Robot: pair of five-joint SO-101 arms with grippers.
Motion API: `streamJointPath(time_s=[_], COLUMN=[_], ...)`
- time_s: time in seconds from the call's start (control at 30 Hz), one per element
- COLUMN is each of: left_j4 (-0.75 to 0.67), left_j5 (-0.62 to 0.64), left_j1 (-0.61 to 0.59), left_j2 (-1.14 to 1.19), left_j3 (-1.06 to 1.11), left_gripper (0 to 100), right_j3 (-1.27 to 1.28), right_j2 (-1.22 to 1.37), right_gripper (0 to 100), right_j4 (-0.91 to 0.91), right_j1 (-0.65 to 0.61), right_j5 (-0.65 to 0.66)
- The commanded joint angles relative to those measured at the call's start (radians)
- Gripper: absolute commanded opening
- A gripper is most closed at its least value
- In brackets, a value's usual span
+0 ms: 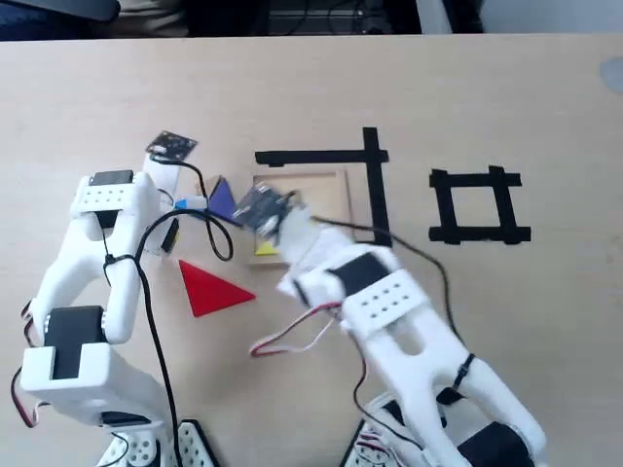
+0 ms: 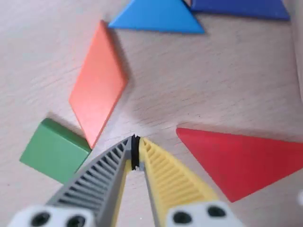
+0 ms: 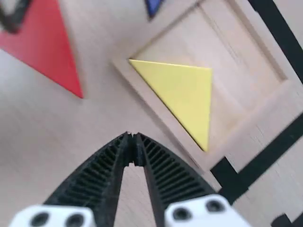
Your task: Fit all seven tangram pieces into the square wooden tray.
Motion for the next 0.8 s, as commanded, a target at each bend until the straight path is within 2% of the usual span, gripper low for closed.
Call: streamJointPath(time_s=[0.0,0.17,0.37,0.43,0.63,0.7,0.77], left_j4=[-0.009,-0.017,-0.017,-0.018,-0.018,-0.018,-0.017], left_j5=[0.091,0.213,0.351,0.37,0.347,0.39,0.439], left_j1=[-0.01,-0.047,-0.24,-0.237,-0.074,-0.084,-0.159], left_j2=[-0.035,-0.034,-0.044,-0.041,-0.034,-0.034,-0.035], left_j3=[0.021,0.074,0.062,0.048,0.025,0.025,0.025], left_gripper=[3,3,3,3,3,3,3], right_j3=[-0.001,0.071,-0.025,-0.079,-0.234,-0.297,-0.341], right_j2=[-0.001,0.015,0.203,0.289,0.529,0.573,0.607], right_gripper=[1.1,1.1,1.1,1.1,1.1,1.1,1.1], right_j4=[-0.005,-0.117,-0.137,-0.14,-0.126,-0.089,-0.08], right_j1=[-0.075,-0.086,-0.087,-0.087,-0.089,-0.089,-0.097], right_j5=[0.009,0.009,0.005,0.005,0.005,0.005,0.005])
